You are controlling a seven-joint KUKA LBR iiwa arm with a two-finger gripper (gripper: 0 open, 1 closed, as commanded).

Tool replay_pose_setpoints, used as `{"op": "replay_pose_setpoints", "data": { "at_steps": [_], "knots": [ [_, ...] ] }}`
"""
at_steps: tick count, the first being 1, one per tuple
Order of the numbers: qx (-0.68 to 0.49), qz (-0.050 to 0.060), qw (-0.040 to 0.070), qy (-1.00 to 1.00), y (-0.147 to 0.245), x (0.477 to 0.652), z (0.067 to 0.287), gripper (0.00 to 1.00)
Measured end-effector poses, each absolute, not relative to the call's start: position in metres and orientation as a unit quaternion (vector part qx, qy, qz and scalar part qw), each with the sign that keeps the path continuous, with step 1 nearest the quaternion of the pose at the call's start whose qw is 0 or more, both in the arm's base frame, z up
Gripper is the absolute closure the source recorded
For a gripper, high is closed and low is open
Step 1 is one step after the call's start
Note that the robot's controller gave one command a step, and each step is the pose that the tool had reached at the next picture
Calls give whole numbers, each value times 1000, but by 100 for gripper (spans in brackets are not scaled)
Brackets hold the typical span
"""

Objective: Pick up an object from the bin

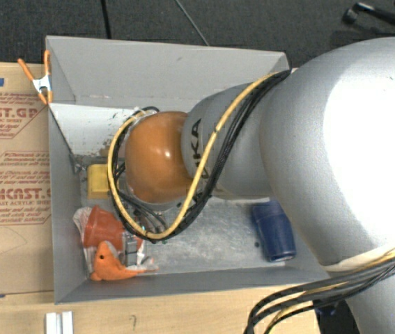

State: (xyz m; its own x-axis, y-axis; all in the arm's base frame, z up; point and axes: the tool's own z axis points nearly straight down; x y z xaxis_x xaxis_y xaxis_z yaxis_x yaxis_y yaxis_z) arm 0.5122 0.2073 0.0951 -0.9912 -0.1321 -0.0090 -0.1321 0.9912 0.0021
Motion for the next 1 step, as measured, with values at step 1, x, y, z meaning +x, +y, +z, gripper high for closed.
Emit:
{"op": "replay_pose_setpoints", "data": {
  "at_steps": [1],
  "knots": [
    [-96, 2, 8, 995, 206, 519, 78, 100]
  ]
}}
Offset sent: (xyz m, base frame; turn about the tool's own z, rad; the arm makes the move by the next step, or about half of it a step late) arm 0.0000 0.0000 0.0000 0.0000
